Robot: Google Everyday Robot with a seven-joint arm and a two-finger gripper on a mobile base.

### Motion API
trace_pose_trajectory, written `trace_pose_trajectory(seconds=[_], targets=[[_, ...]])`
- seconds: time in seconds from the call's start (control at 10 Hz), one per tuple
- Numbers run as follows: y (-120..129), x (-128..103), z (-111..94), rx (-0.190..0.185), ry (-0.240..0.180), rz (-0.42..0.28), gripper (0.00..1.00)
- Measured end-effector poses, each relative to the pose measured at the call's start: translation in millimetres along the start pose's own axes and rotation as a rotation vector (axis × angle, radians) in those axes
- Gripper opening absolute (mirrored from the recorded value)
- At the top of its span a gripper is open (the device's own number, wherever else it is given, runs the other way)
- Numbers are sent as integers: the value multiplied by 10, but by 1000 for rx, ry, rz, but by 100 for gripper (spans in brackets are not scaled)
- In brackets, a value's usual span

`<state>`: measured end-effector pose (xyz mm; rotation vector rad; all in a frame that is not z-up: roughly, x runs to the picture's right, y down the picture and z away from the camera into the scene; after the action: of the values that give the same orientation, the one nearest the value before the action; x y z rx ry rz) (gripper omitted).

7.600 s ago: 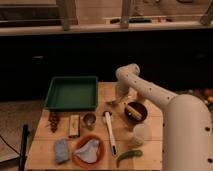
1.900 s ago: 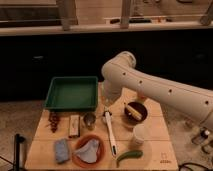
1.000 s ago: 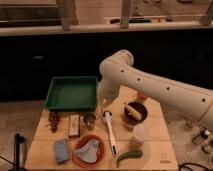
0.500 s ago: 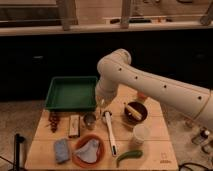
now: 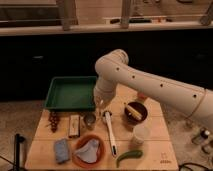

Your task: Place fork in metal cup

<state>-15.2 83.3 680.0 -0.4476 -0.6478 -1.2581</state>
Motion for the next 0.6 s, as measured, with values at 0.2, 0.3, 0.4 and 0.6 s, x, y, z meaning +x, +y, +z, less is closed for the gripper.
trace_pose_trajectory(seconds=[0.2, 0.3, 0.4, 0.6], targets=[[-56, 8, 32, -3, 0, -20, 4], [-96, 16, 54, -3, 4, -34, 4], [-135, 19, 88, 4, 14, -63, 4], [-167, 29, 138, 13, 19, -87, 4]])
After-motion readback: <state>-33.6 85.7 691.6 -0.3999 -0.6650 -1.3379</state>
